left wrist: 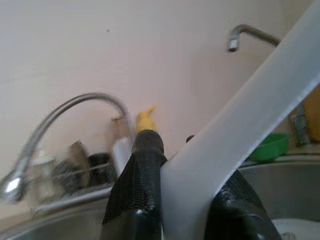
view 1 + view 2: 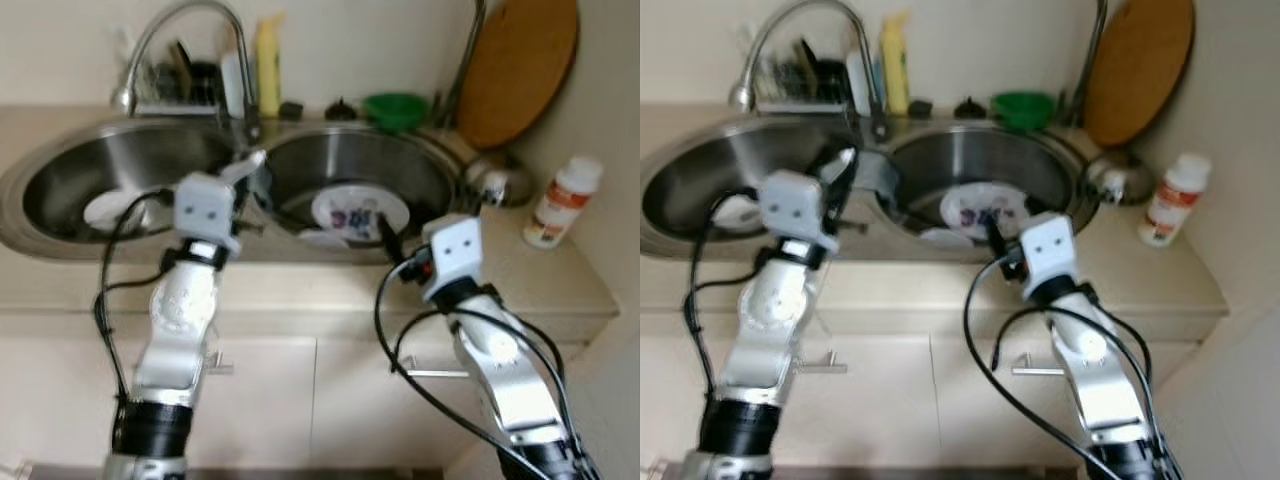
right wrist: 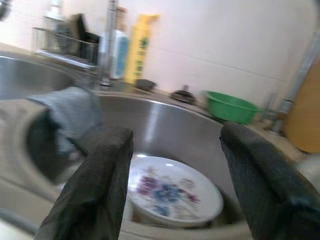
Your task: Kitchen organization
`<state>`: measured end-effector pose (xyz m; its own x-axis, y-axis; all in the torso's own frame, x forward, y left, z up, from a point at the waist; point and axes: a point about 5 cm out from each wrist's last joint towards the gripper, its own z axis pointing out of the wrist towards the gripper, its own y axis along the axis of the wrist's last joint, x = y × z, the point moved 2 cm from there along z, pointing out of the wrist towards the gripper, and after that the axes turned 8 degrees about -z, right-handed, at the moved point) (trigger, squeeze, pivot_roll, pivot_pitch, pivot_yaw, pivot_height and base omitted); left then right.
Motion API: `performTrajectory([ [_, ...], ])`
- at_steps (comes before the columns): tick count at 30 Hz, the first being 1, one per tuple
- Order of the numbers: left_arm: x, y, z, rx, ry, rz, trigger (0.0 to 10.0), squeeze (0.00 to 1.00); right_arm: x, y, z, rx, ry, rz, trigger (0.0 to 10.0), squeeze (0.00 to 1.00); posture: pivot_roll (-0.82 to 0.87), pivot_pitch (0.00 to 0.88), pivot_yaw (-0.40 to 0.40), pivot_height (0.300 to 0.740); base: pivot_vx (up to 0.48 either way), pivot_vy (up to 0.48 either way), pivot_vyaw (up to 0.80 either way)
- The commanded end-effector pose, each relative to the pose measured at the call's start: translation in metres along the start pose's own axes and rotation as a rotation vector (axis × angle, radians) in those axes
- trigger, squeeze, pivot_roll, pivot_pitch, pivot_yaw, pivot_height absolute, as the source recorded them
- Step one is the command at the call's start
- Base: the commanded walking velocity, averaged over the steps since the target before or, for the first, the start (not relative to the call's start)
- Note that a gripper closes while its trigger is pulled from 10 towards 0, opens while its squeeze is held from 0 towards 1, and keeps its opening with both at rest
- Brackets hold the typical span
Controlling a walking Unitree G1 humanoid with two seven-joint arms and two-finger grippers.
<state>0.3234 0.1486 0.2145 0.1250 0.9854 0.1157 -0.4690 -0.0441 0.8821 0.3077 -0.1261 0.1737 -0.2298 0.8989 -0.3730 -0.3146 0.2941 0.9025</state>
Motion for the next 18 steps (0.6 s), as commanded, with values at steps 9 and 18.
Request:
performTrajectory([
  [9,-0.011,-0.004,0.002,0.016,-0.042,-0.031,10.0,0.0,-0.009,0.001,-0.002,-0.004,-0.033,-0.005,10.0,0.0,0.01,0.0,-0.023,0.74,0.169,0.0,0.0],
  [18,-0.027,-0.023,0.003,0.122,-0.223,-0.108,10.0,0.0,-0.012,0.004,-0.001,-0.013,-0.056,0.013,10.0,0.0,0.0,0.0,-0.015,0.74,0.0,0.0,0.0],
])
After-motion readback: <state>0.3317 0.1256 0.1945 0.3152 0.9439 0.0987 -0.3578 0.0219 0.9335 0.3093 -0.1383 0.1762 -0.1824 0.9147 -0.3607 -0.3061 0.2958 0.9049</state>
